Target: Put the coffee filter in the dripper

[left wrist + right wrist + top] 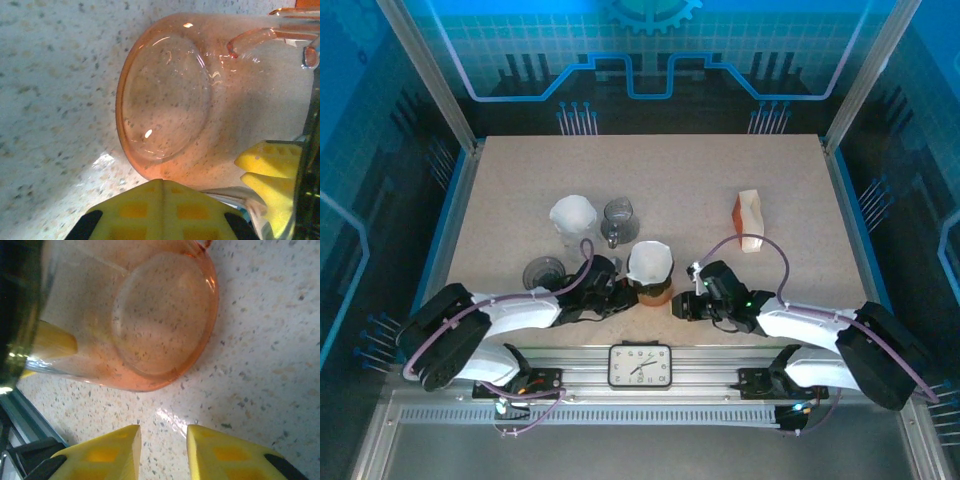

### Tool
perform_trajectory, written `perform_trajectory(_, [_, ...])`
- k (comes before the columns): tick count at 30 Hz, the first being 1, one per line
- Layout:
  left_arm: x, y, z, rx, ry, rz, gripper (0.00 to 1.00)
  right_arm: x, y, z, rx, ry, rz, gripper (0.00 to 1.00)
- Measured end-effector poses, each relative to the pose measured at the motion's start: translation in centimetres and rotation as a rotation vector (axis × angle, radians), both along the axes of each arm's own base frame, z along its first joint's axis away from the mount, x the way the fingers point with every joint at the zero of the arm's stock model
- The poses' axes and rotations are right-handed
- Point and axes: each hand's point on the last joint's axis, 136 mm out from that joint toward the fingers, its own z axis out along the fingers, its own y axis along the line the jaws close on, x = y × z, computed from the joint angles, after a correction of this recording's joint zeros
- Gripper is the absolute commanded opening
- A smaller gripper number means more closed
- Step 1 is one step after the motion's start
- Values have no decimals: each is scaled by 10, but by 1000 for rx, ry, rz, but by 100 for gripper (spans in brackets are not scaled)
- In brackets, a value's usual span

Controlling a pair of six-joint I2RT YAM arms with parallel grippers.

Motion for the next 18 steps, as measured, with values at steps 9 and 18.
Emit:
perform_trajectory(9, [26, -28, 8, -31, -18, -16, 0, 23, -11, 0, 37, -14, -92, 29])
perform_trajectory(18, [57, -58, 13, -42, -50, -35, 0, 43, -32, -13, 58, -5, -204, 28])
